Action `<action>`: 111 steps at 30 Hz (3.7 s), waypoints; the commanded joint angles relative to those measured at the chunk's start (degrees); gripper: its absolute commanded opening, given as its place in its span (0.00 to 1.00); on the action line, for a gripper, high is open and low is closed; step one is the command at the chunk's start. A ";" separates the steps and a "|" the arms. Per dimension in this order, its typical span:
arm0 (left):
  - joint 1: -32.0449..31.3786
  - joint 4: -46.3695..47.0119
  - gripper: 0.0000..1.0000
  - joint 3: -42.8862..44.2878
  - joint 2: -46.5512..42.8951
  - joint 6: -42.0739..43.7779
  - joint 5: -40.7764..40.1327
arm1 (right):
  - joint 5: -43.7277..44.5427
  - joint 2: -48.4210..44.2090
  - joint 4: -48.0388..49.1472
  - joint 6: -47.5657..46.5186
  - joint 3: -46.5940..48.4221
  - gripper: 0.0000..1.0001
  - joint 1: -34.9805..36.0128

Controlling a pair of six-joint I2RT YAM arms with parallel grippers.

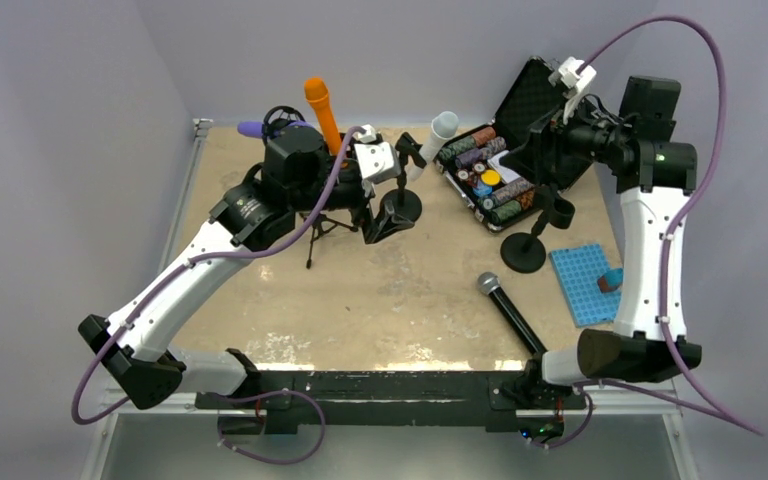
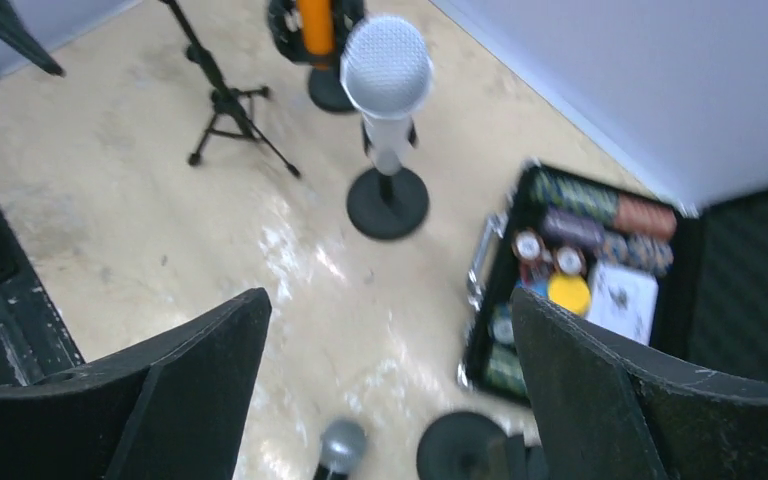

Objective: Remove the microphone from the stand

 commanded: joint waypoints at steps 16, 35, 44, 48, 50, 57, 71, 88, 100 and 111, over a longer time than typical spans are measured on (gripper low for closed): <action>0.28 -6.28 1.00 3.67 -0.92 1.22 -2.97 | -12.25 14.24 35.87 8.43 -6.88 0.93 14.94; 0.57 -9.11 0.99 2.34 -2.27 6.44 -4.84 | -10.37 16.55 35.49 7.73 -2.80 0.19 17.95; 0.80 -14.92 0.98 0.47 -3.73 15.50 -3.51 | -18.40 1.67 27.65 0.61 -9.45 0.00 17.94; 0.80 -12.15 0.98 -2.27 -4.24 13.91 -2.10 | -22.11 -1.59 22.18 -0.85 -11.30 0.00 17.96; 0.80 -10.84 0.97 -3.31 -4.48 13.25 -0.97 | -24.20 -3.34 18.86 -1.52 -12.86 0.00 18.02; 0.80 -2.85 0.97 -8.91 -5.50 9.61 0.62 | -24.46 -11.80 24.16 2.52 -25.04 0.00 20.17; 0.49 0.50 0.95 -18.01 -9.25 6.12 0.69 | -23.57 -11.31 29.40 6.37 -31.38 0.00 28.00; -0.56 7.39 0.86 -20.14 -3.67 5.25 10.38 | -20.46 -9.87 23.40 -1.92 -34.38 0.00 28.89; -1.05 3.75 0.63 -16.64 -1.23 6.19 10.22 | -19.41 -7.64 23.24 -0.06 -29.91 0.00 29.90; -0.95 1.78 0.59 -16.55 0.62 8.14 8.33 | -19.05 -7.61 23.68 0.71 -29.44 0.00 30.01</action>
